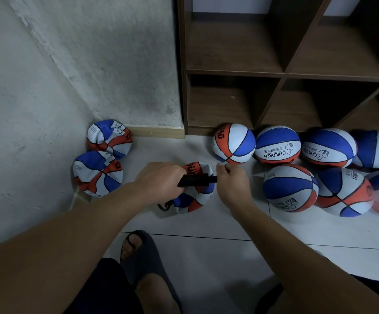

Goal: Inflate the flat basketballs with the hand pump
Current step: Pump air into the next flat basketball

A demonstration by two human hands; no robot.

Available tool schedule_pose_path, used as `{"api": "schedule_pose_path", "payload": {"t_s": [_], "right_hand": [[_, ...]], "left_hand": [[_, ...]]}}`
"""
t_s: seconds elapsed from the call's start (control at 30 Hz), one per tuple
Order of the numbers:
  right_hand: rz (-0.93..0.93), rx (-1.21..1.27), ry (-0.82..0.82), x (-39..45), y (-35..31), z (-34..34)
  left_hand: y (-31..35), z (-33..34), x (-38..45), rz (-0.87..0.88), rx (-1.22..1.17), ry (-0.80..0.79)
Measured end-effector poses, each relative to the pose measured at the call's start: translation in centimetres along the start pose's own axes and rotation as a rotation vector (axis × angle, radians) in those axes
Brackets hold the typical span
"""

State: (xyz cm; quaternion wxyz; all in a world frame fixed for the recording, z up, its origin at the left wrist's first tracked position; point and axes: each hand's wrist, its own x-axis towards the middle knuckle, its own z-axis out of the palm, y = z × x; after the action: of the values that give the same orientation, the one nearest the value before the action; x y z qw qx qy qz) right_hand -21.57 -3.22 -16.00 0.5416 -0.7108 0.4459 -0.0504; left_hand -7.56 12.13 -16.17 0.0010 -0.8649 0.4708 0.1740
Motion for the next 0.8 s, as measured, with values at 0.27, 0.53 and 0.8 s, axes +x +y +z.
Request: {"api": "schedule_pose_path", "payload": {"t_s": [0.27, 0.53, 0.8], "right_hand": [[0.091, 0.098, 0.186, 3.9, 1.2, -5.7], [-0.072, 0.027, 0.226, 0.3, 1.2, 0.1], [-0.039, 0.009, 0.039, 0.2, 2.1, 2.2]], "left_hand": [[-1.0, -0.2, -0.2, -0.046, 0.006, -0.004], [0.7, 0.3, 0.0, -0.039, -0.009, -0.024], [0.9, 0.6, 0.0, 0.012, -0.002, -0.039]]}}
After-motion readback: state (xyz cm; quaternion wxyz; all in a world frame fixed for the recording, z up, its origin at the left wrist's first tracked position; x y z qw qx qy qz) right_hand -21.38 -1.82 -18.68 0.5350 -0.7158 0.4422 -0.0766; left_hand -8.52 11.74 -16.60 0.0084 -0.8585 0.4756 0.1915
